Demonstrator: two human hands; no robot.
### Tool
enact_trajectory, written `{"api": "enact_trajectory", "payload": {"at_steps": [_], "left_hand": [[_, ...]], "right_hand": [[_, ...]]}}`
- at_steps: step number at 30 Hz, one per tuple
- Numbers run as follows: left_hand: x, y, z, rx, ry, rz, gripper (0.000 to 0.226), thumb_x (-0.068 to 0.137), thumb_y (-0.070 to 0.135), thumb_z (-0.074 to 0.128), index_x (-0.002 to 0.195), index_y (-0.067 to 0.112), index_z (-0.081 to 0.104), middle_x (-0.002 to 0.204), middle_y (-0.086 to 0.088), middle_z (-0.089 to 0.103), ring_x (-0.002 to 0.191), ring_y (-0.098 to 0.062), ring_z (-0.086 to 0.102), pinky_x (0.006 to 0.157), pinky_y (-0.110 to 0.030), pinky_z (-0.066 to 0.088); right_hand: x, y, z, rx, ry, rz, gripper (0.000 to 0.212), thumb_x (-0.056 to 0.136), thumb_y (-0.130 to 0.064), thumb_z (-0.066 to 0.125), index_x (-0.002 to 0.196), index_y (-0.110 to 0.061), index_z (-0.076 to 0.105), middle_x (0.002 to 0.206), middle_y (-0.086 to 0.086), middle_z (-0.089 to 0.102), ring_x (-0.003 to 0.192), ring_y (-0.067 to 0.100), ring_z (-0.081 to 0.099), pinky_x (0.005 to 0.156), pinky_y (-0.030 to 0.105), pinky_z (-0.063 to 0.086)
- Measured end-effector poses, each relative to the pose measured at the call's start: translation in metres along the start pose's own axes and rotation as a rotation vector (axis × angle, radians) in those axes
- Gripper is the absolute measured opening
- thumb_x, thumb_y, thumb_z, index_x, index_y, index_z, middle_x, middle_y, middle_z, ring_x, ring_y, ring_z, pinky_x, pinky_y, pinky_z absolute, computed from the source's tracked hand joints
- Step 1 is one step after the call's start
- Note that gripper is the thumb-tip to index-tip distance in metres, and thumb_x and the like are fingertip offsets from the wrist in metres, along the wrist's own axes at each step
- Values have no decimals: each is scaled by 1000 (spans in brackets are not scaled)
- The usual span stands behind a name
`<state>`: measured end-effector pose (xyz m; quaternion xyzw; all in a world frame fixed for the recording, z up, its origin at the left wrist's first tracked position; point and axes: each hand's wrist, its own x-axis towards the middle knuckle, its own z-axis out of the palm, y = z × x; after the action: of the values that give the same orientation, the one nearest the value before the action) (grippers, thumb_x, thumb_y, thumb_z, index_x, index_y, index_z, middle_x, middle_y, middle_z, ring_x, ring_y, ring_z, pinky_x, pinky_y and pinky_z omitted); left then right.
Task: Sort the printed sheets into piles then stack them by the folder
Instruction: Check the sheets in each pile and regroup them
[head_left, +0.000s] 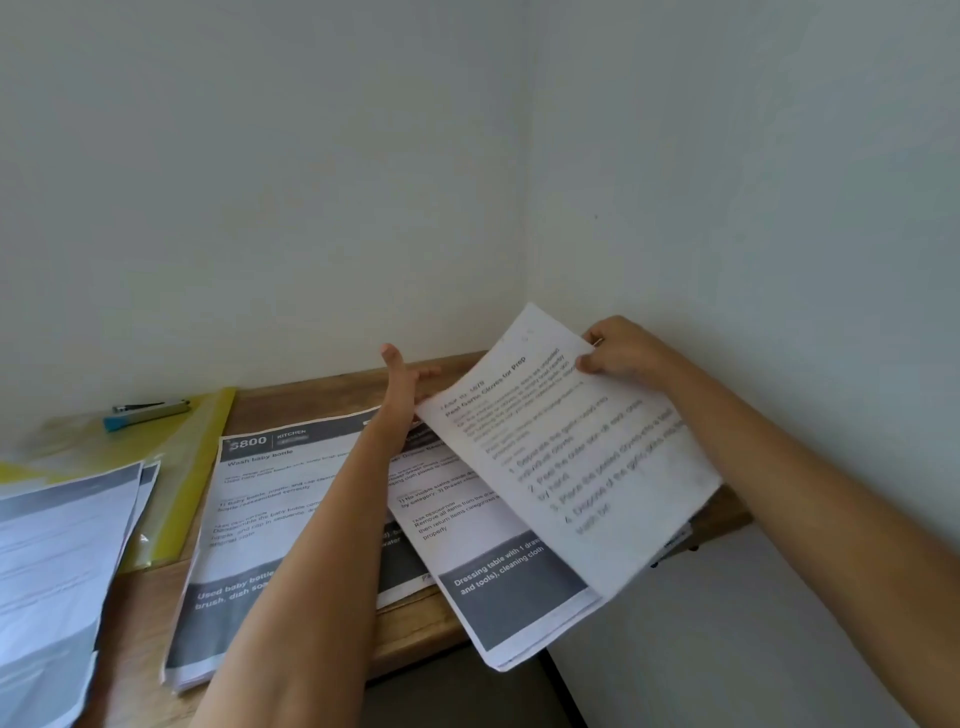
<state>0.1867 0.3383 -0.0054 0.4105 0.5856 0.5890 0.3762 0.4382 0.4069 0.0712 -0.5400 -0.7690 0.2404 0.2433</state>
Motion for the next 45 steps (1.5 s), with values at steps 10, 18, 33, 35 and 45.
{"api": "enact_trajectory", "payload": {"at_steps": [10, 18, 33, 35, 45], "left_hand": [[-4, 0, 5, 390, 1, 137, 82, 86, 77, 7, 129, 27, 56, 107, 0, 72, 111, -25, 61, 104, -50, 40], [-4, -3, 13, 560, 13, 192, 76, 90, 72, 16, 135, 24, 54, 130, -8, 60, 126, -28, 49, 104, -44, 35], [0, -7, 15, 714, -95, 204, 34, 80, 21, 76, 110, 23, 60, 98, 7, 64, 83, -7, 59, 63, -18, 43], [-1, -6, 16, 757, -81, 223, 31, 82, 21, 74, 110, 21, 61, 99, 5, 63, 82, -7, 57, 65, -19, 42], [2, -12, 14, 820, -89, 249, 19, 86, 27, 68, 102, 18, 65, 97, 2, 66, 78, -7, 58, 59, -17, 39]], "right_hand": [[-17, 11, 50, -14, 47, 59, 23, 86, -8, 61, 109, -2, 62, 106, 11, 62, 90, 24, 57, 70, 25, 42], [-28, 9, 77, -72, -63, -87, 27, 95, -26, 46, 116, -16, 58, 121, 1, 58, 112, 23, 53, 92, 34, 44], [-41, 4, 106, -240, -158, -95, 46, 100, -29, 39, 137, -1, 35, 142, 19, 38, 137, 32, 27, 111, 40, 25], [-36, 4, 101, -206, -128, -99, 41, 100, -29, 40, 130, -1, 42, 139, 19, 42, 136, 33, 30, 108, 38, 29], [-4, 39, 82, -242, -105, -60, 54, 88, -48, 52, 126, -9, 56, 128, 11, 59, 116, 29, 54, 100, 38, 42]]}}
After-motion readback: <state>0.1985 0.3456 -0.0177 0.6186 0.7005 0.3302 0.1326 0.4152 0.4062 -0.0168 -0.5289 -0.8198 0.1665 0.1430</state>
